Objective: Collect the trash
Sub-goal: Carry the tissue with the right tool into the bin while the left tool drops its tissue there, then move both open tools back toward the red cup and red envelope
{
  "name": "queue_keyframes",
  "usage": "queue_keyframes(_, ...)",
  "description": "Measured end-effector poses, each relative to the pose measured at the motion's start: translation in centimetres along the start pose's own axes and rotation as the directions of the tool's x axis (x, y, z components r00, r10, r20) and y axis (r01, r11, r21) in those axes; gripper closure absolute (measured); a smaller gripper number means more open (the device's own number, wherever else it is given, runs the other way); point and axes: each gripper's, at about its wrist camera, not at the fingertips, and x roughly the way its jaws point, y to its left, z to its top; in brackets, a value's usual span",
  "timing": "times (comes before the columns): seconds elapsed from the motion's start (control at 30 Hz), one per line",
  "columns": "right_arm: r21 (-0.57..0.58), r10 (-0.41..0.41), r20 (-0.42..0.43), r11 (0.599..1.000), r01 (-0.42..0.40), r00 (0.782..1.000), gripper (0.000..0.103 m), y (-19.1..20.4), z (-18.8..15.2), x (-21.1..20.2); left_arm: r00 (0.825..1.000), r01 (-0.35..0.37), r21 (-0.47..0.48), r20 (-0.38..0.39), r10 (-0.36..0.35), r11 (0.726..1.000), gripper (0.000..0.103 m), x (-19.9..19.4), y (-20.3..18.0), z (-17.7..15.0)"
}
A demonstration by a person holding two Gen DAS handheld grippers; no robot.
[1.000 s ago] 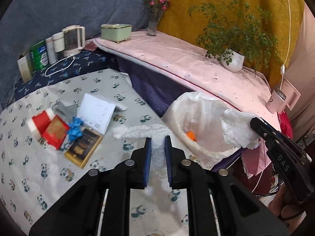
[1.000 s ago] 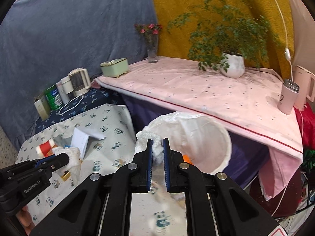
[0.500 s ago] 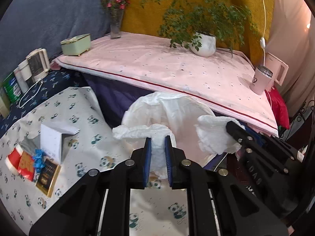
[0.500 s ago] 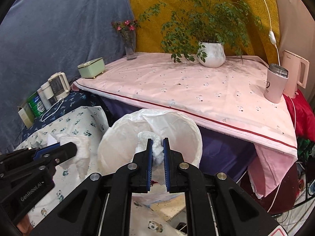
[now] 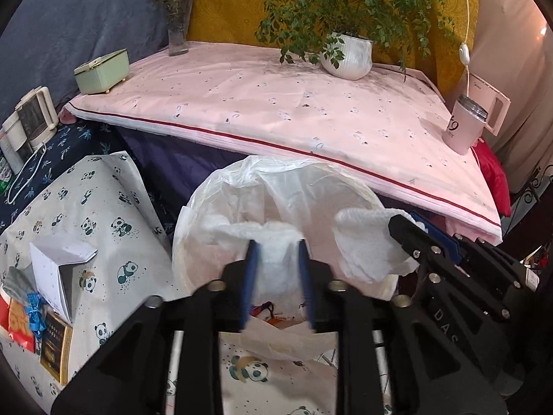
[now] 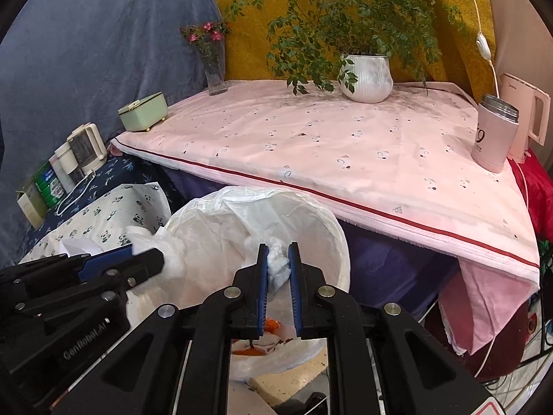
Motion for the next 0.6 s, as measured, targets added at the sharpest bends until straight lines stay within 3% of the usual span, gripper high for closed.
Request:
queue_keyframes(0.07,-0.008,0.007,-0.001,1.0,-0.007,1.0,0.08,0.3,0.1,0.3,0.999,-0.019,-0.022,0.027,0.019,1.0,0.051,-0.3,0.7,-0.1)
queue_keyframes(0.2,-0.001,0.001,0.012,1.0,-0.001,1.0,0.07,0.5,0.4,0.5,0.998,-0.037,-0.043,0.04,0.039,0.998,0.043,-0.7,1.8,-0.1)
queue_keyframes(0.47,-0.025,0.005,0.036,1.0,-0.005,0.999,0.052,2.4,0.3,-1.2,0.991,-0.107,-0.092,0.074,0.114,0.99,0.042,-2.8,4.1,-1.1)
queue_keyframes(0.6,-0.053,0.032,0.044,0.998,-0.03,0.999,0.05,4.5,0.2,-2.7,0.983,-0.148,-0.152,0.088,0.162,0.977,0.038,-4.9,6.4,-2.3)
